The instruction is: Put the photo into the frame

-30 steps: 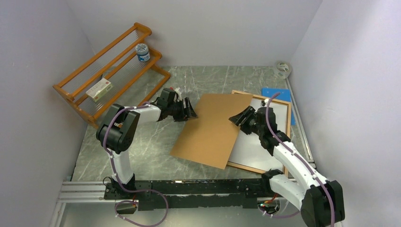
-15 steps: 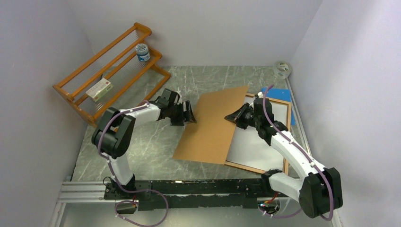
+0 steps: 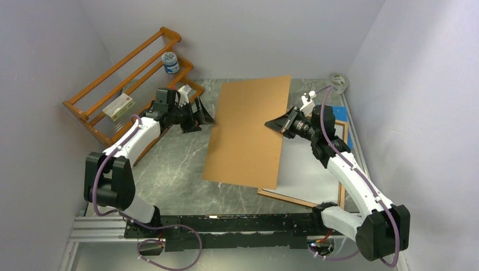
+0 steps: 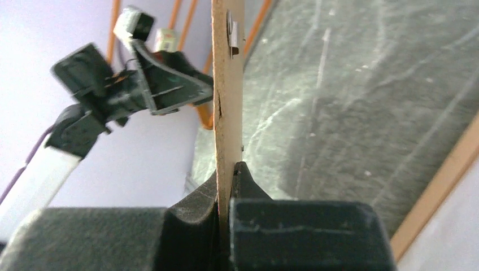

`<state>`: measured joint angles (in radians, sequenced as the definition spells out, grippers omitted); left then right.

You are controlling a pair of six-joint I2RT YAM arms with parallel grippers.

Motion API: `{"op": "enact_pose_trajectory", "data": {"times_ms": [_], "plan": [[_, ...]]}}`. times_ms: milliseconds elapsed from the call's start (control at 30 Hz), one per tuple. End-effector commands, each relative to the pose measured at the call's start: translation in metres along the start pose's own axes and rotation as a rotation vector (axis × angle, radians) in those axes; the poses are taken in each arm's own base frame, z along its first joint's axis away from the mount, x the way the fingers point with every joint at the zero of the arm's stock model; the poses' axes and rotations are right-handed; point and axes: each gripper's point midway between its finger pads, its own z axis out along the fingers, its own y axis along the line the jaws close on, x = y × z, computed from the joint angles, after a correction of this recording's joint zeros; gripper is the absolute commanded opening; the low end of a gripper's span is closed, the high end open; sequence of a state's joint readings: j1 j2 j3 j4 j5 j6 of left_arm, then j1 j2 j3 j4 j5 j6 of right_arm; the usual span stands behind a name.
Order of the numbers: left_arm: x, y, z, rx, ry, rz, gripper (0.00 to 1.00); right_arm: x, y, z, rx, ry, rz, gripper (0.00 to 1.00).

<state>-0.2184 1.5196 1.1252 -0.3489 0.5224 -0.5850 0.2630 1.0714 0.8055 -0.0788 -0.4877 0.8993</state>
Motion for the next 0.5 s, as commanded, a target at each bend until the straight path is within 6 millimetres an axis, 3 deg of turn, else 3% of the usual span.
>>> {"op": "enact_pose_trajectory", "data": {"times_ms": [0, 133, 267, 467], "plan": [[0.004, -0.042, -0.018, 0.2, 0.079, 0.049, 0.94, -0.022, 0.105, -0.039, -0.387, -0.039, -0.119, 0.0], [0.003, -0.078, -0.043, 0.423, 0.079, 0.065, 0.86, -0.02, 0.124, -0.056, -0.458, -0.036, -0.129, 0.0], [0.002, -0.108, -0.08, 0.64, 0.065, 0.1, 0.73, -0.026, 0.125, -0.066, -0.461, -0.074, -0.132, 0.0], [0.012, -0.131, -0.116, 0.783, 0.088, 0.114, 0.48, -0.03, 0.124, -0.066, -0.491, -0.081, -0.107, 0.0]]}}
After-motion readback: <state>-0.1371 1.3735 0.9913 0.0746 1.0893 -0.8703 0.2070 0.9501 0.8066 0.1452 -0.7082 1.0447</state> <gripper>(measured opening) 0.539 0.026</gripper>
